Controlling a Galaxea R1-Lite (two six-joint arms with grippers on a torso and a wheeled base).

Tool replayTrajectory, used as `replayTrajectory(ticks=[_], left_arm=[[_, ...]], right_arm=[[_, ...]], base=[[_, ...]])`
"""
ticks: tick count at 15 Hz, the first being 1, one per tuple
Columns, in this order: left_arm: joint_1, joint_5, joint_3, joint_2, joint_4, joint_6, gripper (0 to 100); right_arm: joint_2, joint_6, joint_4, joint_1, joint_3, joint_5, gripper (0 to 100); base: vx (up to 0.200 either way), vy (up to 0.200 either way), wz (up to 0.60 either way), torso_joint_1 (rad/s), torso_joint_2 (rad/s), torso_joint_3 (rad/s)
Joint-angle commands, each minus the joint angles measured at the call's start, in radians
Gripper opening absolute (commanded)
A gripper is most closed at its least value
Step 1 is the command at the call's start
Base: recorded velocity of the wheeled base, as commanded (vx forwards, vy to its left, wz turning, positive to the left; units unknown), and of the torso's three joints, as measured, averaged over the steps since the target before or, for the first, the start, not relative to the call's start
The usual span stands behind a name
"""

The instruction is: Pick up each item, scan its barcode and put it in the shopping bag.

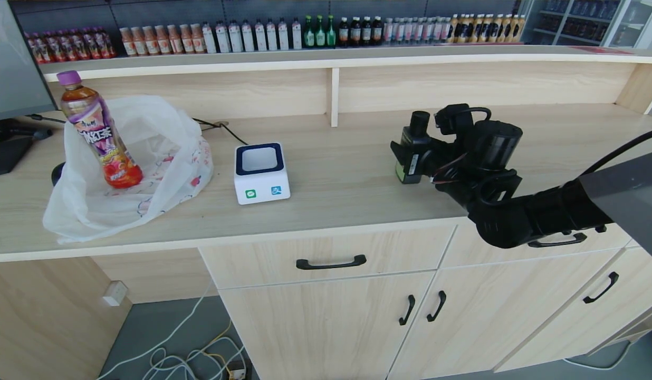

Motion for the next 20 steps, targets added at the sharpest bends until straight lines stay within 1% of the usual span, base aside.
replayTrajectory(ticks=[1, 11, 13, 18, 20], left_arm=[[0.000, 0.000, 0.000, 0.000, 0.000, 0.000, 100], [0.000, 0.000, 0.000, 0.000, 0.000, 0.000, 100], [0.000, 0.000, 0.000, 0.000, 0.000, 0.000, 100], [0.000, 0.000, 0.000, 0.000, 0.000, 0.000, 100], [0.000, 0.000, 0.000, 0.000, 0.000, 0.000, 100]], right_arm=[[0.005, 0.000, 0.000, -0.011, -0.001, 0.001, 0], [0.014, -0.004, -0.003, -0.005, 0.025, 0.004, 0], [0.025, -0.015, -0.048, -0.004, 0.050, 0.007, 0], [0.011, -0.012, -0.053, -0.007, 0.008, 0.010, 0], [-0.018, -0.015, -0.059, -0.001, 0.039, 0.010, 0]], base=[[0.000, 0.000, 0.00, 0.000, 0.00, 0.000], [0.000, 0.000, 0.00, 0.000, 0.00, 0.000], [0.000, 0.000, 0.00, 0.000, 0.00, 0.000], [0.000, 0.000, 0.00, 0.000, 0.00, 0.000], [0.000, 0.000, 0.00, 0.000, 0.00, 0.000]])
